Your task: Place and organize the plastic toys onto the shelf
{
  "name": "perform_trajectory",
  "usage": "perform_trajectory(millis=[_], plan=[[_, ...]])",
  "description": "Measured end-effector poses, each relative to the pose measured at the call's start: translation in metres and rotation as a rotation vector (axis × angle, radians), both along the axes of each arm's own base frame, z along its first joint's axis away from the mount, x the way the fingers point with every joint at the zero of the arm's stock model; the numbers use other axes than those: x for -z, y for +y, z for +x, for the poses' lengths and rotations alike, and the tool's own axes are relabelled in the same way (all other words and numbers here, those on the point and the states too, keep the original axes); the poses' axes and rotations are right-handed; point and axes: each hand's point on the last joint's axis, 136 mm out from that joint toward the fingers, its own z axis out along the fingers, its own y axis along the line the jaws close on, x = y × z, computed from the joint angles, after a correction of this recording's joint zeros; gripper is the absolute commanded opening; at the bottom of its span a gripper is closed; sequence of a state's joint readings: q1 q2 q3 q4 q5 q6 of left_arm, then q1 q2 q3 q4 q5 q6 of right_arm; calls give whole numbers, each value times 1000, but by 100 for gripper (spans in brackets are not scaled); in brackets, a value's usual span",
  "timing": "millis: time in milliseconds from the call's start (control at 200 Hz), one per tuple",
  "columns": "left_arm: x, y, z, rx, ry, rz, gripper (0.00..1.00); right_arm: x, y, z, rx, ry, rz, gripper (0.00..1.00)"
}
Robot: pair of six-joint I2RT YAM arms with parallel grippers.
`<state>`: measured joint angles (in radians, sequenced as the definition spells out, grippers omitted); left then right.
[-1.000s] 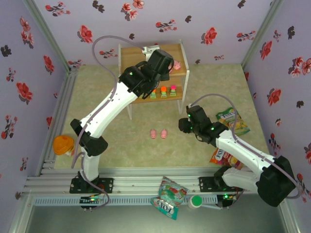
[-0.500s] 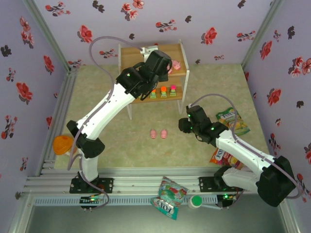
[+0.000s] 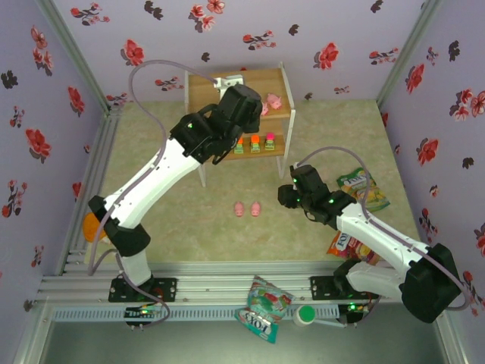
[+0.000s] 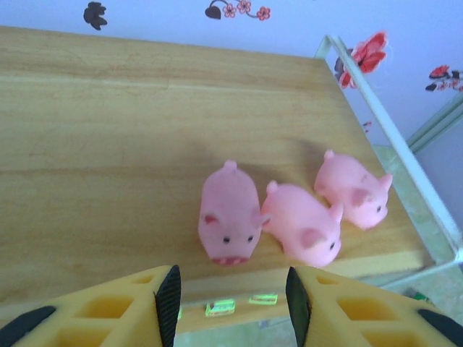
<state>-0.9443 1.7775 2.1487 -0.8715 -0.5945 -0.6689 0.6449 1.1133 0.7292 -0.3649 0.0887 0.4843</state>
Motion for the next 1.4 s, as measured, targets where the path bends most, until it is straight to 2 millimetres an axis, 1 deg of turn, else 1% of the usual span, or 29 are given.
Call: perform_trajectory(millis=[325,500,690,850,1085,1220,1310,1400], plan=[[33,10,-31,38,-1,85,47,2,22,-16,-49,6,2,39],[50,22,-44,48,-1,116,47,12,29,-21,-50,35,-13,38],[68,38,-52,40,1,138,47,24,34,-25,-46,62,-36,38],[87,51,-59,35,14,166,47,35,39,-29,-45,87,-55,38],[117,65,-68,26,47,203,47,43,48,-33,-42,92,-66,45],[129,73,-72,21,61,214,48,50,51,-35,-38,102,-83,48],[136,78,-75,19,69,222,48,55,53,-36,-37,106,-97,51],[147,84,-76,14,81,236,49,56,57,-36,-34,100,-109,52]])
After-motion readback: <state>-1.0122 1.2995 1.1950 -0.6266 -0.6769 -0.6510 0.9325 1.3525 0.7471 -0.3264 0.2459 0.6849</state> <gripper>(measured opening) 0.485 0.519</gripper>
